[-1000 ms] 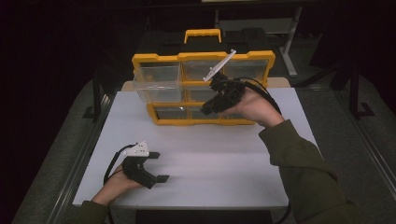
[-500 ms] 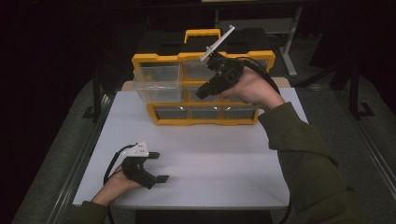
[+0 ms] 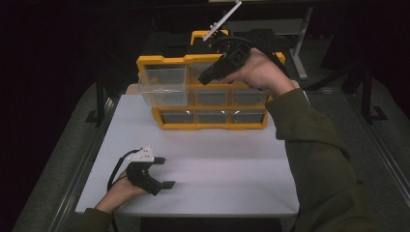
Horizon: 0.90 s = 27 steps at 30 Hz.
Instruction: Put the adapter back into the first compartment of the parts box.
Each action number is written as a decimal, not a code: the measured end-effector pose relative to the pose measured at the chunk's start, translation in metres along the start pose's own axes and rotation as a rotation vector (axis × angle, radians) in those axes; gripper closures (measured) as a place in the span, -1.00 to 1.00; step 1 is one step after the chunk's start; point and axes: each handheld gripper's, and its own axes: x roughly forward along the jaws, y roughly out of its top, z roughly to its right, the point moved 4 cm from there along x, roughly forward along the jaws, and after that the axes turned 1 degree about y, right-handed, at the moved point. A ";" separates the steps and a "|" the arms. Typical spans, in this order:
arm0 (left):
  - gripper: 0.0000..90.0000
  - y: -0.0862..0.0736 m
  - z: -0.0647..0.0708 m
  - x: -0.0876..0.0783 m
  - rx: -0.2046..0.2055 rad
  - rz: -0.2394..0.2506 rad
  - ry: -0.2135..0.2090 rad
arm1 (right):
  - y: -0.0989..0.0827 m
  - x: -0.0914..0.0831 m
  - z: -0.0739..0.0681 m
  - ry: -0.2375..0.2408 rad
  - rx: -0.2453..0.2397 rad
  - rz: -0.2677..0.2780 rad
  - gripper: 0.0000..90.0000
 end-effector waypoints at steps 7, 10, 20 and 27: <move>-1.00 0.000 0.000 0.001 -0.003 0.004 -0.002 | 0.022 0.002 0.002 0.002 -0.002 0.018 0.67; -1.00 0.001 0.000 0.001 -0.007 0.005 -0.002 | 0.031 0.007 0.001 0.007 -0.012 0.036 0.67; -1.00 0.000 -0.002 0.002 -0.008 -0.001 -0.002 | 0.049 0.038 0.001 0.037 -0.037 0.025 0.66; -1.00 -0.001 -0.002 0.000 -0.006 0.003 -0.001 | 0.051 0.048 0.002 0.036 -0.035 0.020 0.46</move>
